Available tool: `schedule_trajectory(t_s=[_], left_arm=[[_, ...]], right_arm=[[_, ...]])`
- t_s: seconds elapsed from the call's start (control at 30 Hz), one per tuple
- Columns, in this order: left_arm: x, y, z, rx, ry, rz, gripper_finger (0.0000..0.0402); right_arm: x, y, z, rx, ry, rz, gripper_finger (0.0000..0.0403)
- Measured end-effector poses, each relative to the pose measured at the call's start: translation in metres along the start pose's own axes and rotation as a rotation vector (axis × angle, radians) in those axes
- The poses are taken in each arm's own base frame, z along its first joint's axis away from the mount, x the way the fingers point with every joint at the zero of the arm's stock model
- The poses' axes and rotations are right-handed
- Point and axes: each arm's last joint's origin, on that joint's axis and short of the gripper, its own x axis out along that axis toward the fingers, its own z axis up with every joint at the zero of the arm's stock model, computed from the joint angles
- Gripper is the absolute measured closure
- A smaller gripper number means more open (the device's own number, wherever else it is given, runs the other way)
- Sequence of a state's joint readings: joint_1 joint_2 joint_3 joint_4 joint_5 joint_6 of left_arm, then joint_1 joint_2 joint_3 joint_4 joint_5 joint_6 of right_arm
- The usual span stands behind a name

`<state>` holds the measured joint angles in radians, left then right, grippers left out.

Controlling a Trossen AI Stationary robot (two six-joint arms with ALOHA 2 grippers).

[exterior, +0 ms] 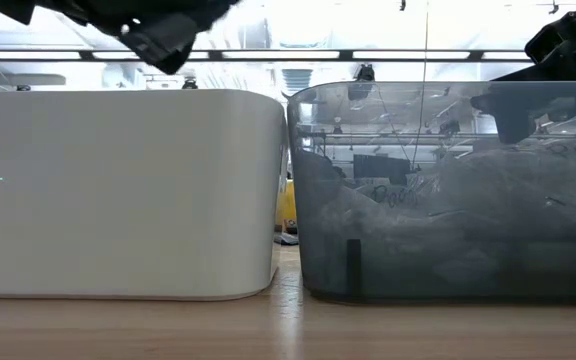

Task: Pick & Place Travel size toiletries
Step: Put the dark blue shave cream into the left black bin

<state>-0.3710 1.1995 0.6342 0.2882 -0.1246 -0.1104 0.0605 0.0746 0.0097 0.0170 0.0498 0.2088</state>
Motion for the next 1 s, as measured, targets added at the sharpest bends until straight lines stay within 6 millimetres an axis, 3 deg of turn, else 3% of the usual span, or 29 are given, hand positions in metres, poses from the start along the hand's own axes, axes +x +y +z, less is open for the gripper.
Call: schedule_trajectory(t_s=[0.37, 1.0], left_arm=[[-0.033, -0.005, 0.002, -0.081, 0.129, -0.201, 0.0271], [-0.051, -0.049, -0.022, -0.258, 0.403, -0.339, 0.0271]], right_arm=[[0.000, 0.000, 0.000, 0.000, 0.000, 0.000, 0.0283], [0.000, 0.000, 0.000, 0.000, 0.001, 0.000, 0.0341]])
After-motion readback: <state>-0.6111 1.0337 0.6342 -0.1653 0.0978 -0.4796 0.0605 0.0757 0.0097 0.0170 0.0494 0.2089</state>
